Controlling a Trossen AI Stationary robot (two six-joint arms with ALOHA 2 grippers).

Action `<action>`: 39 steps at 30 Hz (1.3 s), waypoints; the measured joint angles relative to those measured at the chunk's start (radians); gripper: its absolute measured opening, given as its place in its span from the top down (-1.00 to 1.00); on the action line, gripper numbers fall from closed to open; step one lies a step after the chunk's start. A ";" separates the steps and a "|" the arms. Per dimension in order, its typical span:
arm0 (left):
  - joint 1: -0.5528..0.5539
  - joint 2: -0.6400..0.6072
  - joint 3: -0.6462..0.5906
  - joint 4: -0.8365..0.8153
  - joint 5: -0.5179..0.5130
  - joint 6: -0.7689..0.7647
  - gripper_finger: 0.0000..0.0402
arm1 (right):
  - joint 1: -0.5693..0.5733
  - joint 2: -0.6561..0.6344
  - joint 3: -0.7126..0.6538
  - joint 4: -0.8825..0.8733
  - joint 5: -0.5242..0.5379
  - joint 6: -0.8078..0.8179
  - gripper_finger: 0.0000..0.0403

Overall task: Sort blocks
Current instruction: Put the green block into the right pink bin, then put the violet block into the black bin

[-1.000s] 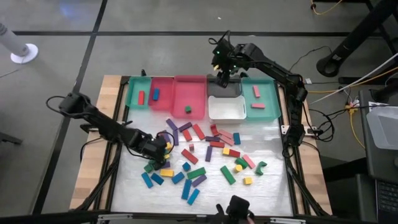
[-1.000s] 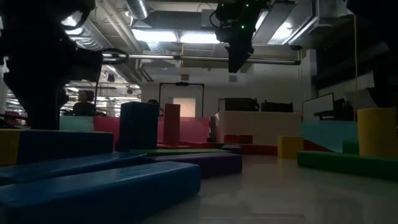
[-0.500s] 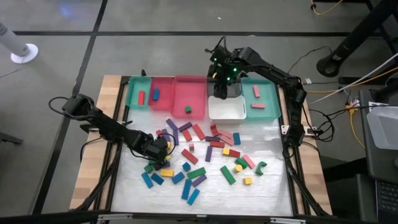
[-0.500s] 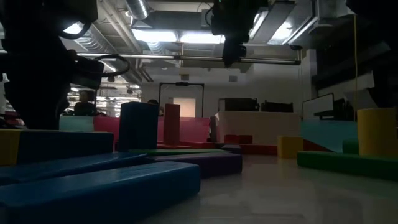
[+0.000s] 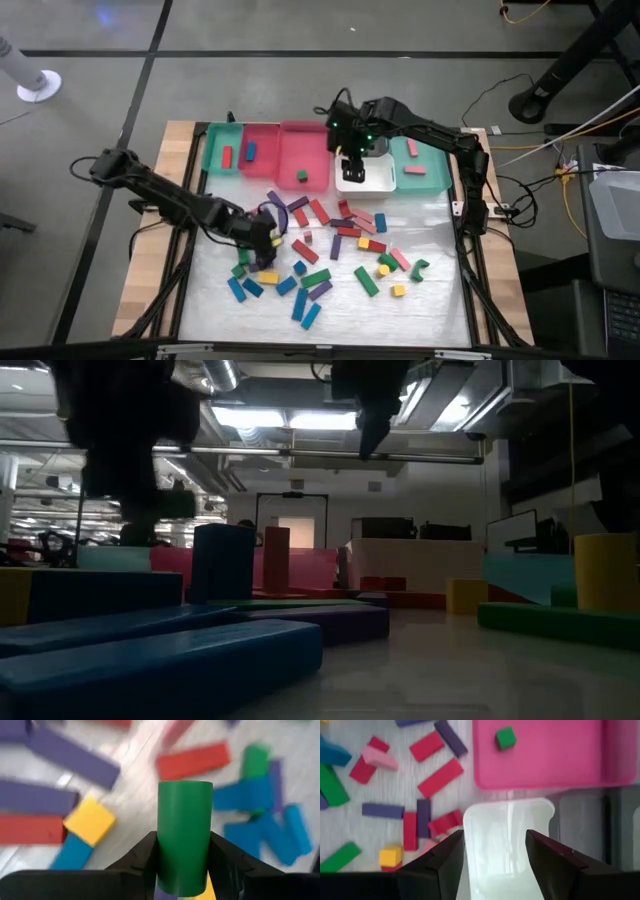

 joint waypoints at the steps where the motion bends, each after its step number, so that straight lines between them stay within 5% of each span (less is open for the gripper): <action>1: 0.018 -0.019 0.006 0.001 -0.022 0.013 0.41 | 0.000 0.000 0.000 -0.014 0.000 0.000 -0.05; 9: 0.230 -0.072 0.011 0.137 -0.316 0.285 0.39 | 0.000 0.000 0.000 -0.052 0.000 0.000 -0.05; 13: 0.371 -0.039 0.004 0.272 -0.368 0.447 0.38 | -0.001 0.000 0.000 -0.052 0.000 0.000 -0.05; 20: 0.563 0.043 0.004 0.445 -0.345 0.545 0.36 | 0.000 0.000 0.000 -0.112 -0.008 0.034 -0.05; 33: 0.720 0.172 0.003 0.502 -0.085 0.583 0.06 | 0.077 0.000 0.000 -0.143 -0.020 0.141 -0.05; 39: 0.744 0.170 0.003 0.516 -0.066 0.615 -0.03 | 0.158 0.000 0.000 -0.131 0.037 0.407 -0.05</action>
